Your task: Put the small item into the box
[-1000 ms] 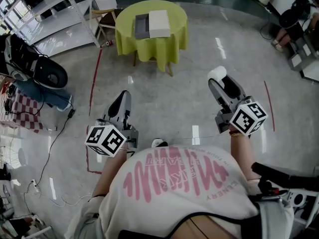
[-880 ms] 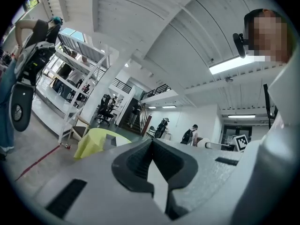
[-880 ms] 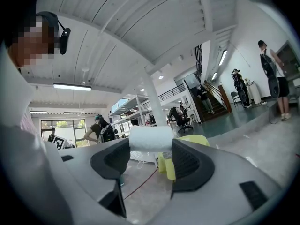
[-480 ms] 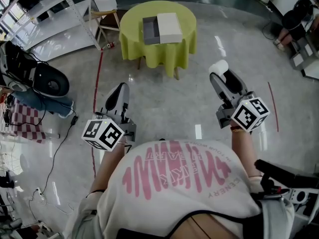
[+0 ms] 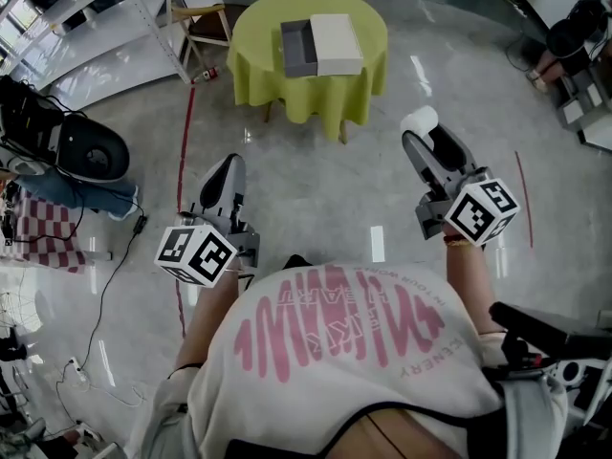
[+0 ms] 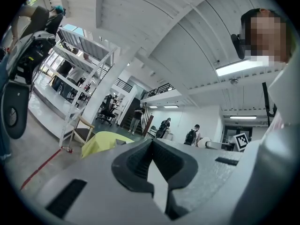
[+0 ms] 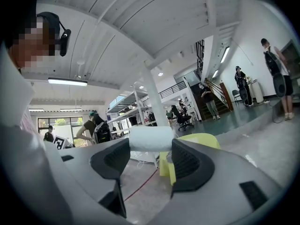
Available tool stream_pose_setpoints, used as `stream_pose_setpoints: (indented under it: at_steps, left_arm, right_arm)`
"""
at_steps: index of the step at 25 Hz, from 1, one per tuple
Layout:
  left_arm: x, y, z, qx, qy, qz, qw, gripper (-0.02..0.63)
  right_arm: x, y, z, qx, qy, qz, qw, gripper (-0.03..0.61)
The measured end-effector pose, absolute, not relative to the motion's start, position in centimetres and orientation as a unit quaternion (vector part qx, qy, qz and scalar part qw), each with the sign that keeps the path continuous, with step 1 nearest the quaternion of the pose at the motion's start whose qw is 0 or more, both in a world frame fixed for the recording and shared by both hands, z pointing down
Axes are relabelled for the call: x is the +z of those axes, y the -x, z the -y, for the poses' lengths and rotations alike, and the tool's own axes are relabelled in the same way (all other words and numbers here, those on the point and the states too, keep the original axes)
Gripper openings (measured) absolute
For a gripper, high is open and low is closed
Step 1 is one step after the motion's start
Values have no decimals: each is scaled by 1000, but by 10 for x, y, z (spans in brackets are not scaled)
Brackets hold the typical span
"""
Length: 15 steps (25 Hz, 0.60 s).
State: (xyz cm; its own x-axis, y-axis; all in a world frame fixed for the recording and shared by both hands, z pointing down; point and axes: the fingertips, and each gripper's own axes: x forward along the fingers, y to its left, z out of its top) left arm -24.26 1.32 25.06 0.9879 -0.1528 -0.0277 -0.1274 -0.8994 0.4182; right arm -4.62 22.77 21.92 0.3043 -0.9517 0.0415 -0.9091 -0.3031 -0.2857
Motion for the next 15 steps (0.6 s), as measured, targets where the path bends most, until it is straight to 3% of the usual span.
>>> stream_pose_setpoints:
  at_steps: [15]
  left_arm:
    - [262, 250, 5, -24, -969, 100, 223, 8]
  right_arm:
    - [230, 41, -198, -120, 787, -600, 83, 275]
